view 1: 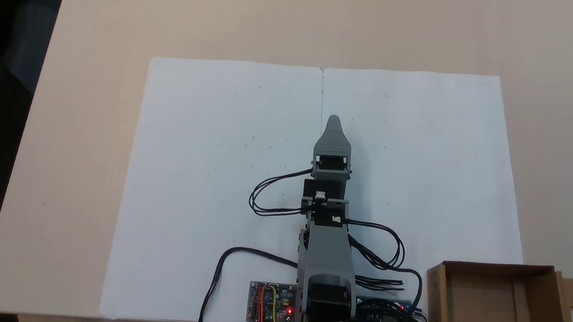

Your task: Grasp a green dice and put it in the bin.

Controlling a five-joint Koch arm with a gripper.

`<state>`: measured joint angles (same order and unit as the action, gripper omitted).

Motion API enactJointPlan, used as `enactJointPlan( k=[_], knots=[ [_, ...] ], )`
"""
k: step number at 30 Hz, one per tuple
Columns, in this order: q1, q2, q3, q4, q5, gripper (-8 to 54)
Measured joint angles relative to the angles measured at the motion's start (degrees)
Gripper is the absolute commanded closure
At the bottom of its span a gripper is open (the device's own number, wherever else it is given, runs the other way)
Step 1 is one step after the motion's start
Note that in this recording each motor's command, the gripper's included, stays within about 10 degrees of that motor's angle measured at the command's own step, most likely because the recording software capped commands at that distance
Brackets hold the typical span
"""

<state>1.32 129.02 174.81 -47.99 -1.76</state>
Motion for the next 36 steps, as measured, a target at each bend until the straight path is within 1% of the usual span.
enactJointPlan(
  k=[11, 21, 36],
  knots=[
    [1.5, 0.0, 0.0, -12.0, -0.2, 1.8],
    [1.7, 0.0, 0.3, -21.8, -0.2, 0.3],
    [1.7, 0.0, 0.3, -30.4, -0.2, 0.3]
  ],
)
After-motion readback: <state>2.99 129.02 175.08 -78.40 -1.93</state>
